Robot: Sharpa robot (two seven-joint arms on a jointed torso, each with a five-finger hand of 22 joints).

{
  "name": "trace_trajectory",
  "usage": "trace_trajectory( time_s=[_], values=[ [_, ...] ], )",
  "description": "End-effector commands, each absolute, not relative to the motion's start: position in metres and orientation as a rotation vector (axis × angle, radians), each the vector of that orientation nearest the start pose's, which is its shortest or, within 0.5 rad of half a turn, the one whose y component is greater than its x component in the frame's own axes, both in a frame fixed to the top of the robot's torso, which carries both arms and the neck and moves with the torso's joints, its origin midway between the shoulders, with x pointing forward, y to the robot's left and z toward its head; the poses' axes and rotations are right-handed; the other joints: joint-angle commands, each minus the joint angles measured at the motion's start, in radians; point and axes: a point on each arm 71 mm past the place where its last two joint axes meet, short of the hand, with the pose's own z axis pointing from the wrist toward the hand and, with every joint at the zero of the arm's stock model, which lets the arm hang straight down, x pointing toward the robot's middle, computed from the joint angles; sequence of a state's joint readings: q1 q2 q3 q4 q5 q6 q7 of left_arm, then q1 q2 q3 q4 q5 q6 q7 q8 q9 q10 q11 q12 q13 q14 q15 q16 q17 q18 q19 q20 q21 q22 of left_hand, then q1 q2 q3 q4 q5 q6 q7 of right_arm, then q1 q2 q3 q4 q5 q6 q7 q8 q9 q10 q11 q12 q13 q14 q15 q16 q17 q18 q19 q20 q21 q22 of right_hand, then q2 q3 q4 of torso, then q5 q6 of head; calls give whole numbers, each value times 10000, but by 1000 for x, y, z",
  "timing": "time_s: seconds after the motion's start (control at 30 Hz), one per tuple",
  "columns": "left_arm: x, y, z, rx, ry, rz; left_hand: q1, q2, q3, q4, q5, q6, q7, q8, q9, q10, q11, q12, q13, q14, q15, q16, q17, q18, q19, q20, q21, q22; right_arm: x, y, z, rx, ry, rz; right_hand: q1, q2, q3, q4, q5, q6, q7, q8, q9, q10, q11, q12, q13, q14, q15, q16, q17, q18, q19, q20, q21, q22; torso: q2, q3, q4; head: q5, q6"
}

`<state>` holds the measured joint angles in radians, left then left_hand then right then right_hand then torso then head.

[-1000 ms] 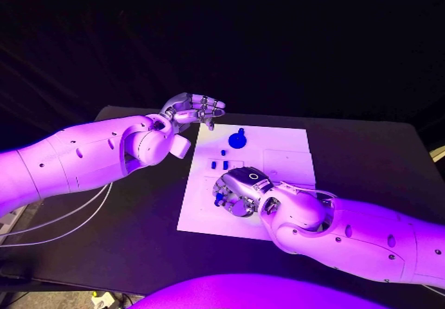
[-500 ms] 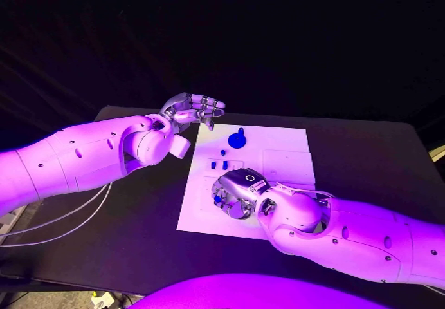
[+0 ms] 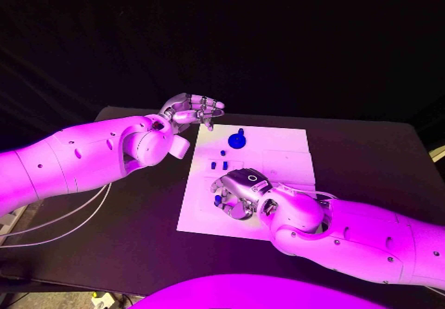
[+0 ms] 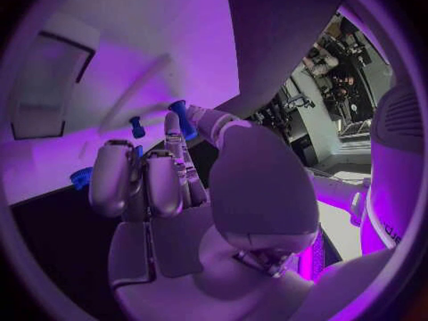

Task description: Assemble the parts on the task board

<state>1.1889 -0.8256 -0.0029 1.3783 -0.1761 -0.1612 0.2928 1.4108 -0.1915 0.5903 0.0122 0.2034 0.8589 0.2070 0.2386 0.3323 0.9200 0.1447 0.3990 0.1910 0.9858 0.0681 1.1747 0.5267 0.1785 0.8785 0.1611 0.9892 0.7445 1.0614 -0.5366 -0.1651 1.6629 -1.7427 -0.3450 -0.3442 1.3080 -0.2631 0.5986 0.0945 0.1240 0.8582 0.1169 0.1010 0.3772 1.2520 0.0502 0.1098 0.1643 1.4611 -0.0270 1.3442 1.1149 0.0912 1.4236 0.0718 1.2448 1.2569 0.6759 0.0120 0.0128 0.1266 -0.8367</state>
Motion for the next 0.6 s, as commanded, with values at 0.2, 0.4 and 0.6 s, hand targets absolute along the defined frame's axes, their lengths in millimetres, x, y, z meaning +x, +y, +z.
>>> trace_trajectory(
  time_s=[0.2,0.4,0.6],
  values=[
    [514,235,-182,-9742,15400,-14802,-135,204,-172,-34,45,-98,10,212,-100,-183,6,121,172,-78,12,-72,-120,67,-94,6,-98,-111,371,-30,-251,-4461,16938,8262,511,407,-2299,420,230,-1797,-252,-335,-422,-152,-71,-75,392,264,-75,159,60,-112,95,-35,-117,139,5,7,-11,-16,-10],
    [514,236,-183,-9747,15384,-14785,-135,204,-172,-34,45,-98,10,212,-100,-183,6,121,172,-78,12,-72,-120,67,-94,6,-98,-111,371,-45,-241,-3926,16570,8507,1426,474,-3410,1531,250,-1921,-264,-285,-481,-76,-100,-31,522,287,-86,206,137,-131,145,-38,-117,232,-9,3,-19,-80,34],
    [514,238,-183,-9756,15351,-14755,-135,204,-172,-34,45,-98,10,212,-100,-183,6,121,172,-78,12,-72,-120,67,-94,6,-98,-111,391,-92,-217,-1100,16463,9520,1881,448,-2718,1858,192,255,336,700,40,208,159,297,724,208,109,39,-137,-36,-88,92,-723,-183,-34,-7,-45,-343,184]
  ],
)
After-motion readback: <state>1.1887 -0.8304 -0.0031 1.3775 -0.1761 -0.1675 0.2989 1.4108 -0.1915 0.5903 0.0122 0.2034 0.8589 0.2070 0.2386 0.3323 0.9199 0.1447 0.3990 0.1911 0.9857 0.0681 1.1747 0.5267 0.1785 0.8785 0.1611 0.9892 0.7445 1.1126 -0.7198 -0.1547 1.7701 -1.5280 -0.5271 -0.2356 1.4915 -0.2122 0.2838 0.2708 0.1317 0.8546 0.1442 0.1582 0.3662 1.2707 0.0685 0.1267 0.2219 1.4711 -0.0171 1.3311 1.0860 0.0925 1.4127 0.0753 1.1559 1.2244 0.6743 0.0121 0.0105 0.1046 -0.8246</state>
